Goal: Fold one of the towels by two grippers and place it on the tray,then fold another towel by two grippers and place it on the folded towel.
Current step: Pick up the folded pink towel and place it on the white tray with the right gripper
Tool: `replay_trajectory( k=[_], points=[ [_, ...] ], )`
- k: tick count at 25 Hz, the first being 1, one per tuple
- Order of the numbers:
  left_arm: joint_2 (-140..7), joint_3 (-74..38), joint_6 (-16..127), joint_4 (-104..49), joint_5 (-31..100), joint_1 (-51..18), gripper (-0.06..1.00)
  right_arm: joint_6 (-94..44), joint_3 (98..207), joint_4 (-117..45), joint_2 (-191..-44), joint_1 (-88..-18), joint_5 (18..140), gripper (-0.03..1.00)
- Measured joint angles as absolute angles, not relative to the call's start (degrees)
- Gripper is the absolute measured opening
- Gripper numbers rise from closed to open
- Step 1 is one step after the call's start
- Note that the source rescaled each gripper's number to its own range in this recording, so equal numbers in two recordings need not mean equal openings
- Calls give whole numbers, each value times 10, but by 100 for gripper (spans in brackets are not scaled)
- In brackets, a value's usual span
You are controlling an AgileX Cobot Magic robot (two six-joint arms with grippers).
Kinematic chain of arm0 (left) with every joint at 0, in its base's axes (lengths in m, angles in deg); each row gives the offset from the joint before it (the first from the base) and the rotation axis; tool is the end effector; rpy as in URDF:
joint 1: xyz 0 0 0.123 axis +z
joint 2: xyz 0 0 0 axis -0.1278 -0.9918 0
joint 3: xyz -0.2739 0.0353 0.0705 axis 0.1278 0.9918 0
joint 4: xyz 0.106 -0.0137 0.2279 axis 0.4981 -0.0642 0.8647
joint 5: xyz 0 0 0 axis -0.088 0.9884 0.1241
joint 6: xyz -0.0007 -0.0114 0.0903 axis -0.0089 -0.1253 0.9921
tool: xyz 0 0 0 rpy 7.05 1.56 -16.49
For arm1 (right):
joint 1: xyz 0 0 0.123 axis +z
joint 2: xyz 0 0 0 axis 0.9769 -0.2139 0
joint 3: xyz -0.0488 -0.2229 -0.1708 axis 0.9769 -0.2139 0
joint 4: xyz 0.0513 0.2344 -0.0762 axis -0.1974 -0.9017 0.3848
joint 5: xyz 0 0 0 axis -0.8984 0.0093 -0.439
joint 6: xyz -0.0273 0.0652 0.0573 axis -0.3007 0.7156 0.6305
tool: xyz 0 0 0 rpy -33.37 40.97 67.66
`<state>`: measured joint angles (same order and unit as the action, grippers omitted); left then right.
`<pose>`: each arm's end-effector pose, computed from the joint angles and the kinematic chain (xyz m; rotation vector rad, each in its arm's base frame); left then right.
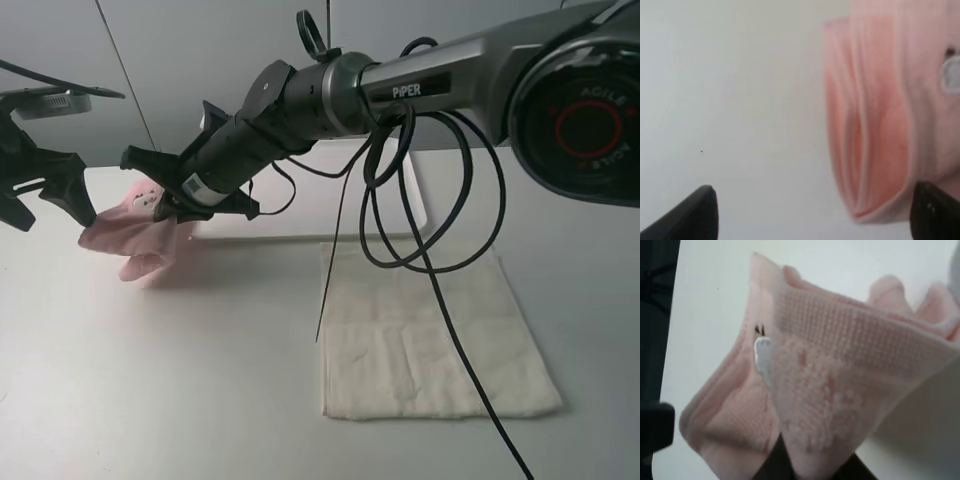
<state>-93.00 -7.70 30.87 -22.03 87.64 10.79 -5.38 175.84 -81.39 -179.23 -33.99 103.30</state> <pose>0.3327 0.0097 0.2176 0.0534 2.9955 -0.1544 0.3455 0.3851 0.1461 -0.2170 2.6780 1.1663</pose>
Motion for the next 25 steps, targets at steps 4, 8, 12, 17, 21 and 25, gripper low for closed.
replay_trajectory(
  k=[4, 8, 12, 17, 21, 25],
  points=[
    [-930, -77, 309, -220, 876, 108, 99, -66, 1777, -814, -1792, -389, 1050, 9],
    [-930, -77, 309, -220, 876, 108, 99, -82, 1777, -811, -1792, -440, 1058, 9],
    [-930, -77, 309, -220, 876, 108, 99, -87, 1777, -782, -1797, -492, 1058, 9],
    [-930, -77, 308, -220, 876, 108, 99, -91, 1777, -741, -1820, -549, 1058, 9],
    [-930, -77, 308, -220, 876, 108, 99, -99, 1777, -738, -1841, -567, 1054, 9],
    [-930, -77, 308, -220, 876, 108, 99, -101, 1777, -737, -1850, -568, 1046, 9]
  ],
)
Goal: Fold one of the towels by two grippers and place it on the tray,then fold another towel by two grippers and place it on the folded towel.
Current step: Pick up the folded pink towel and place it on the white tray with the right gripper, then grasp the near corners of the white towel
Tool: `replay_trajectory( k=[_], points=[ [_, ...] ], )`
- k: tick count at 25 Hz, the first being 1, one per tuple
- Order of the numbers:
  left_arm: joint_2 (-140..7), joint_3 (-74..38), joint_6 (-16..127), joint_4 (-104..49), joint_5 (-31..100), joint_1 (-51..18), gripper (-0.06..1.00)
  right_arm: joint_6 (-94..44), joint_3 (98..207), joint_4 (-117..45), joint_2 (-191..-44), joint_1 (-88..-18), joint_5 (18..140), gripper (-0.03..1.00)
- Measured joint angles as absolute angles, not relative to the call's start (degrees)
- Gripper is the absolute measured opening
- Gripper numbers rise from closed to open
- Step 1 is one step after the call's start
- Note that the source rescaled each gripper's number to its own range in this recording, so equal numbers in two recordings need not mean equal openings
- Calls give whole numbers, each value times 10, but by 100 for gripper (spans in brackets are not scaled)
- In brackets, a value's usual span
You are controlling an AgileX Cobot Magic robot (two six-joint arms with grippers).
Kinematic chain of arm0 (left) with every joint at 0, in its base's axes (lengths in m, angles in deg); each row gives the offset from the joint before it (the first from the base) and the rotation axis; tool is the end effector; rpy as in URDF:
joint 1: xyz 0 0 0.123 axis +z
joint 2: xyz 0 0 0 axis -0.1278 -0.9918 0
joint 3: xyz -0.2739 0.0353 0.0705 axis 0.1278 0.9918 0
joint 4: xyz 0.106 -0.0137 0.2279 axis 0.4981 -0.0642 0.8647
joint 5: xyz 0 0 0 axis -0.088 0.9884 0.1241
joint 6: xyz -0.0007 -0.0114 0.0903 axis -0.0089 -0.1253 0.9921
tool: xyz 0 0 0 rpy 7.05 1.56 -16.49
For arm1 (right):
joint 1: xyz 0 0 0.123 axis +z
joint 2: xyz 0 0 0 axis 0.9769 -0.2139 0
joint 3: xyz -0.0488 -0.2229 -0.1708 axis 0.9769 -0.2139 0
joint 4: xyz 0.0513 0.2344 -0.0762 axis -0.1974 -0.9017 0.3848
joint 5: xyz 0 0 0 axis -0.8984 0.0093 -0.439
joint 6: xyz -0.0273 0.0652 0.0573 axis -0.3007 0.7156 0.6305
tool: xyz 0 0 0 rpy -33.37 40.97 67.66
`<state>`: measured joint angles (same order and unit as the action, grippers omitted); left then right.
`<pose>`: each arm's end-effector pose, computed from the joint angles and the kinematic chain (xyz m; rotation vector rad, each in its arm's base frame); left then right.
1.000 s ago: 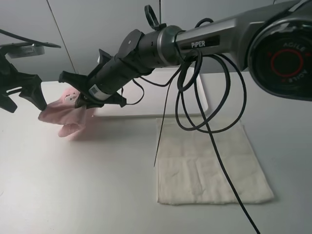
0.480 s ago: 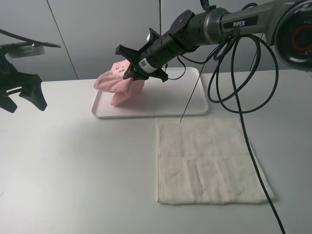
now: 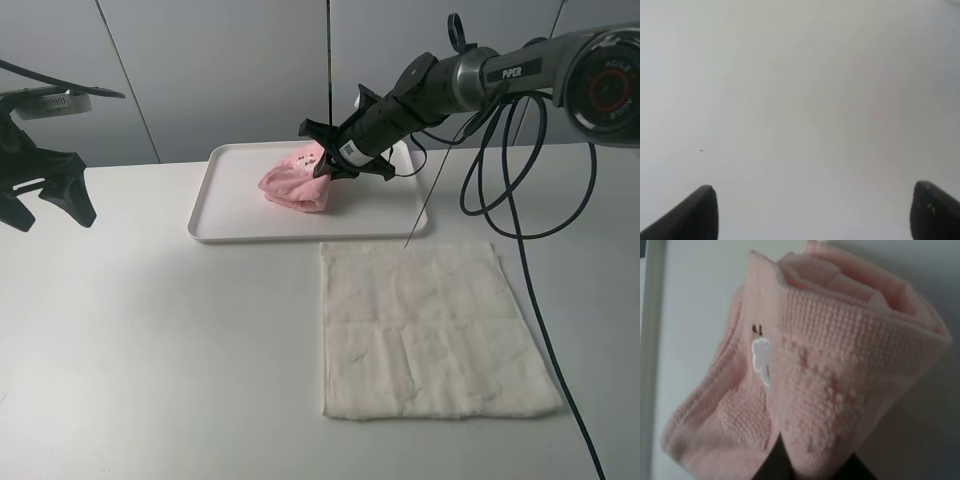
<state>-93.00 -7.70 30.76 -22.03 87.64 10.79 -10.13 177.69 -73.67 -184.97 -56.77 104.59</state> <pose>0.3327 0.0097 0.2176 0.0506 2.9957 -0.1546 0.4700 0.2187 0.0985 0.0782 2.6618 0.8639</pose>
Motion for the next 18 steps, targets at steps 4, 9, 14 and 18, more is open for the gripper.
replay_trajectory(
  k=[4, 9, 14, 18],
  points=[
    [-930, -77, 308, -220, 877, 108, 99, -101, 1777, -737, -1852, -568, 1038, 9],
    [-930, -77, 308, -220, 877, 108, 99, -102, 1777, -737, -1852, -568, 1030, 53],
    [-930, -77, 308, -220, 877, 108, 99, -102, 1777, -738, -1852, -568, 1048, 98],
    [-930, -77, 308, -220, 877, 108, 99, -102, 1777, -734, -1848, -571, 1079, 100]
  ],
)
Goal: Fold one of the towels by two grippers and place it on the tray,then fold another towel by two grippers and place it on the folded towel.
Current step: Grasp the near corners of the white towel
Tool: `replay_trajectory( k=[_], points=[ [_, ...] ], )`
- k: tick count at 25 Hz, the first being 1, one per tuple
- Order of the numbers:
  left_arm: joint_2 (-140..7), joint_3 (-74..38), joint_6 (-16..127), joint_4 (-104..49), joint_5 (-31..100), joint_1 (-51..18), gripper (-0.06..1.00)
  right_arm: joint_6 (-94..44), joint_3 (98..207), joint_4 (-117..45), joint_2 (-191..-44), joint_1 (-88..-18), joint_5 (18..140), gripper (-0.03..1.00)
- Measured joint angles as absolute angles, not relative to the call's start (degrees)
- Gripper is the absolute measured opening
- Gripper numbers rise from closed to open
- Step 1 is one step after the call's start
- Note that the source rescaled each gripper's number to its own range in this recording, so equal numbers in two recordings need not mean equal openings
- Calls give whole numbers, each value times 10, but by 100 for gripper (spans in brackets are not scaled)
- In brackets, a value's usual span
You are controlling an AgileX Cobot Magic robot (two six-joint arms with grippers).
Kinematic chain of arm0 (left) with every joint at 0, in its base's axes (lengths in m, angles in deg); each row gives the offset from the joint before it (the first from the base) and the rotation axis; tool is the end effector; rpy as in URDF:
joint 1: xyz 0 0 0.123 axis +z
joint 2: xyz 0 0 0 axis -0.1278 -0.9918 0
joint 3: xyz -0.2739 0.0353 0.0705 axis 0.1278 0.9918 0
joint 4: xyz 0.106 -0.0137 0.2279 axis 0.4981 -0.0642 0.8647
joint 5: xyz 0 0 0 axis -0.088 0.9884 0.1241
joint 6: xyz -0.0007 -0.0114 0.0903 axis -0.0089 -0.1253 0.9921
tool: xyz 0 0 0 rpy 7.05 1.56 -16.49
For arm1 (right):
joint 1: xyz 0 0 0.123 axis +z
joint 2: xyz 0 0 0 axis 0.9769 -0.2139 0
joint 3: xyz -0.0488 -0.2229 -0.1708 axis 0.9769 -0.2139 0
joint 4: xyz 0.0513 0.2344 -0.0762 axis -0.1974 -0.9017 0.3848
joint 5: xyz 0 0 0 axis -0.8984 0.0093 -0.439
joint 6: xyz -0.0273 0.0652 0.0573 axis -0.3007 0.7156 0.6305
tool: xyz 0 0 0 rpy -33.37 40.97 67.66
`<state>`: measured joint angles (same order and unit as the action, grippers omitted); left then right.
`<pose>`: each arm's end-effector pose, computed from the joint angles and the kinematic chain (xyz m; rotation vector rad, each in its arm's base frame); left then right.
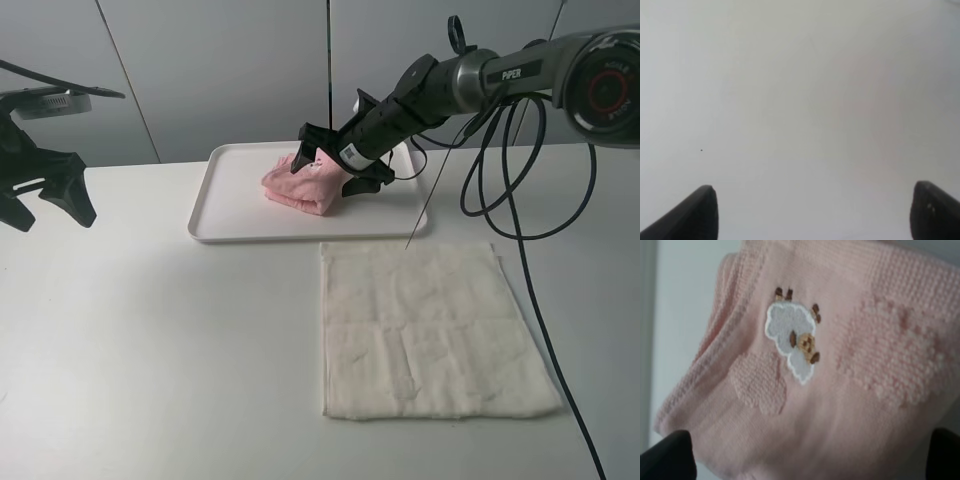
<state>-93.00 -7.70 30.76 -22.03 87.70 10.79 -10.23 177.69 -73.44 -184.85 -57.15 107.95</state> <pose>0.3326 0.0097 0.2176 0.0507 2.9967 -0.1549 0.4664 0.2168 0.0984 0.0538 2.7083 0.8842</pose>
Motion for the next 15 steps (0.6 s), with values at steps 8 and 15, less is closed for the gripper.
replay_trajectory(
  k=[8, 15],
  points=[
    [-930, -77, 312, -236, 879, 108, 99, -104, 1777, -584, -1756, -591, 1119, 100],
    [-930, -77, 361, -261, 893, 80, 99, -102, 1774, -370, -1639, -592, 1222, 100]
  ],
)
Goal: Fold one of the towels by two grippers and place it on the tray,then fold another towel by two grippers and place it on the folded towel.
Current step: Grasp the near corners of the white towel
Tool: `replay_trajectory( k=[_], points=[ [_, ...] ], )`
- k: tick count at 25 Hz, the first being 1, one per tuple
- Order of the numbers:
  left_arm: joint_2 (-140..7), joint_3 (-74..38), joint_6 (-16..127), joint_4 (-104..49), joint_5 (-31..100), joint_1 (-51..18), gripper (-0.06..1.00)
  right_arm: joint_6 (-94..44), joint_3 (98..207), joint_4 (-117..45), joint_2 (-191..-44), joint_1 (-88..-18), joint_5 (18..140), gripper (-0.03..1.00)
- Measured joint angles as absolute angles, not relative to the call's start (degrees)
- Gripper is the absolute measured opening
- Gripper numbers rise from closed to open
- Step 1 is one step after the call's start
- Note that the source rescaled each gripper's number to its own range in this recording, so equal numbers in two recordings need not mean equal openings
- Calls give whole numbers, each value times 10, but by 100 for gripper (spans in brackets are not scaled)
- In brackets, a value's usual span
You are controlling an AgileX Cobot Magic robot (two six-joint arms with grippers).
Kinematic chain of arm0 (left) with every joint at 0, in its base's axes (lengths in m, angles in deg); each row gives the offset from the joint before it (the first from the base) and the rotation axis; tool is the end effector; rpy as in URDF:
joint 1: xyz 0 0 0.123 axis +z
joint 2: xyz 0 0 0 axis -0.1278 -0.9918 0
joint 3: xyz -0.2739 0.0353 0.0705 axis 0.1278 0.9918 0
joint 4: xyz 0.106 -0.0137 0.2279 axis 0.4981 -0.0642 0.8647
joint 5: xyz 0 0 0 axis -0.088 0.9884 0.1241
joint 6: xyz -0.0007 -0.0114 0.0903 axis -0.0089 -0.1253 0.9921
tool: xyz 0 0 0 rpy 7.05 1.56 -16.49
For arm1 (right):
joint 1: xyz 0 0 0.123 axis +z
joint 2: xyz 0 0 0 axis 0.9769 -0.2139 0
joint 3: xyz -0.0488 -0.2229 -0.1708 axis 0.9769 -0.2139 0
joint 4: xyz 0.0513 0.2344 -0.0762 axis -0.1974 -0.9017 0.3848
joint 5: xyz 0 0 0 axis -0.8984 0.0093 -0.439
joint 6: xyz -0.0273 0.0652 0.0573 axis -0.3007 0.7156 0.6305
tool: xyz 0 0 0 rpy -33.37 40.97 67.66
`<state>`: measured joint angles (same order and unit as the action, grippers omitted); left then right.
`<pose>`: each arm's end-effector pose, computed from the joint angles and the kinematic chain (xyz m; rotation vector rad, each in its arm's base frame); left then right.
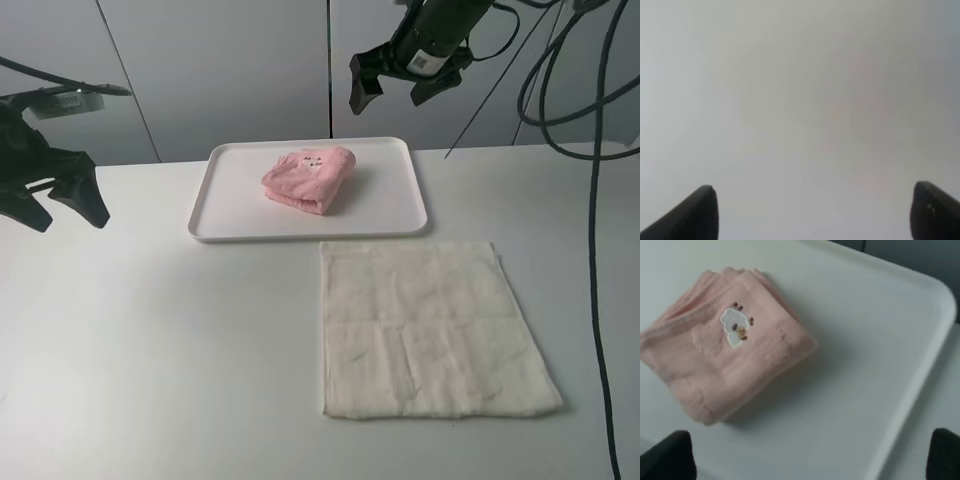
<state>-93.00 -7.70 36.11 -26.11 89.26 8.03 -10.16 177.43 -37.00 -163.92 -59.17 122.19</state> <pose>0.3307 -0.0120 0.2182 0.2148 2.9995 -0.2512 0.4392 0.1581 0.2531 -0.5281 2.5936 0.2487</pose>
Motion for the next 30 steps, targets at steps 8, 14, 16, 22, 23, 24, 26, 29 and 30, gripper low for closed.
replay_trajectory(
  k=[8, 14, 16, 22, 23, 24, 26, 29, 30],
  points=[
    [-952, -77, 395, -263, 876, -28, 99, -104, 1677, -296, -1509, -592, 1274, 100],
    [-984, -77, 421, -263, 871, -80, 99, -104, 1476, -234, -1379, -592, 1238, 100],
    [-988, -77, 433, -263, 868, -96, 99, -104, 1399, -230, -1336, -593, 1215, 100],
    [-993, -78, 473, -263, 844, -158, 99, -148, 1263, -254, -1220, -593, 1198, 100],
    [-993, -78, 477, -263, 839, -173, 99, -167, 1249, -262, -1209, -593, 1205, 100],
    [-993, -78, 480, -263, 832, -186, 99, -186, 1238, -264, -1201, -593, 1216, 100],
    [-993, -78, 486, -263, 816, -219, 99, -232, 1221, -265, -1193, -593, 1241, 100],
    [-993, -78, 506, -261, 780, -265, 99, -300, 1216, -266, -1190, -593, 1264, 100],
    [-993, -78, 509, -259, 766, -281, 99, -312, 1216, -269, -1190, -593, 1269, 100]
  ],
)
